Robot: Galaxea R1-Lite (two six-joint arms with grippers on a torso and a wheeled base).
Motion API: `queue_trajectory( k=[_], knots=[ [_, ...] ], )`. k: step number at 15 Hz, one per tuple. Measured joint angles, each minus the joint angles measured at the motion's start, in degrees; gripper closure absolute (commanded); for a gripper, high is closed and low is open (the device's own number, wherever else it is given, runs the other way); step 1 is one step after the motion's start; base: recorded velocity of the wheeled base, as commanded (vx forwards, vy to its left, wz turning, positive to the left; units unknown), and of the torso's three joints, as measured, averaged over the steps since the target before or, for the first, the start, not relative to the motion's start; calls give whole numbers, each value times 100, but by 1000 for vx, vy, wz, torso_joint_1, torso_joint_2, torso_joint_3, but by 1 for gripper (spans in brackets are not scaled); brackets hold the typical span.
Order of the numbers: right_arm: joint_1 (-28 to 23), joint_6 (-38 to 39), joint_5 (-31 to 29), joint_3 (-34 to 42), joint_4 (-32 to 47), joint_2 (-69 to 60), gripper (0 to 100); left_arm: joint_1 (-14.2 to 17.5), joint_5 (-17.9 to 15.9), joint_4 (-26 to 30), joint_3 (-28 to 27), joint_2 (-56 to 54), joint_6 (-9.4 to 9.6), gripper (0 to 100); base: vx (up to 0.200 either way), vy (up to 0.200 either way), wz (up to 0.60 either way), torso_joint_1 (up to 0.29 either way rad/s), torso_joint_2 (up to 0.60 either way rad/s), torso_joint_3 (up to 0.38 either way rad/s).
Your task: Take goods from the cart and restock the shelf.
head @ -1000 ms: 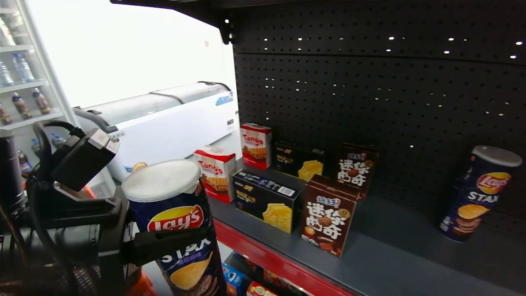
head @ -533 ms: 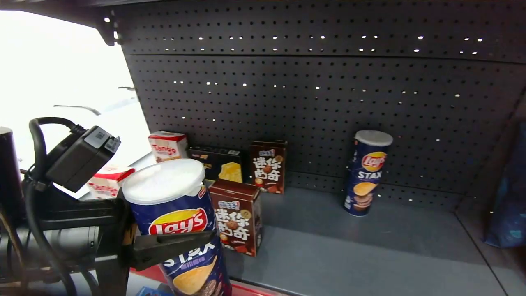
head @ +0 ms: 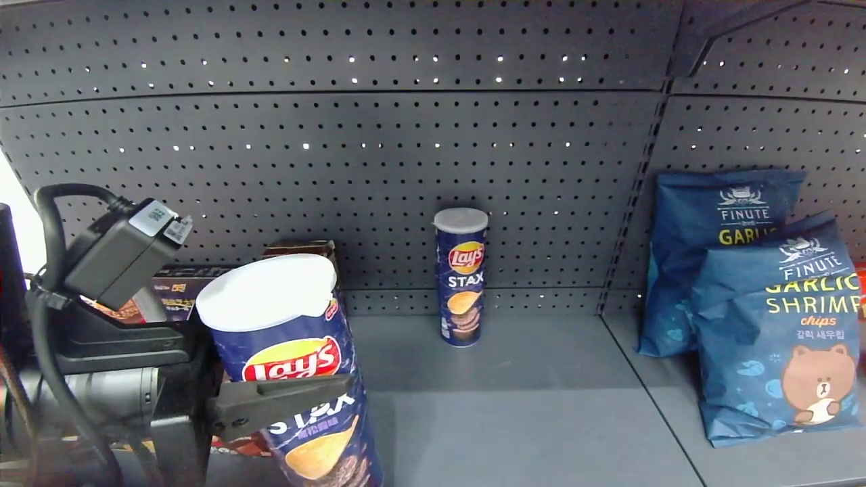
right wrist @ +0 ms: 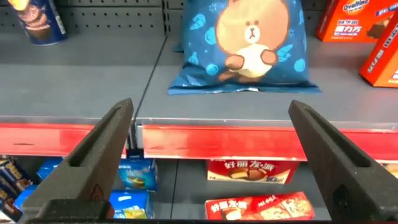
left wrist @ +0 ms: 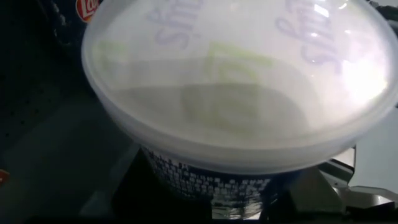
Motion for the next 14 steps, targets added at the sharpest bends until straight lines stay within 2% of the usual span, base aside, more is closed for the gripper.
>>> queue_trajectory(
  k=[9,12,14],
  knots=[
    [-11,22,4,-77,33,79,0,30,9,35,17,0,-1,100,0,0,0,0,0,0],
    [30,286,304,-1340,117,931,0,10,11,13,52,2,-1,100,0,0,0,0,0,0],
    [127,-255,775,-2132,169,1810,0,10,16,33,59,0,-4,100,0,0,0,0,0,0]
  ],
)
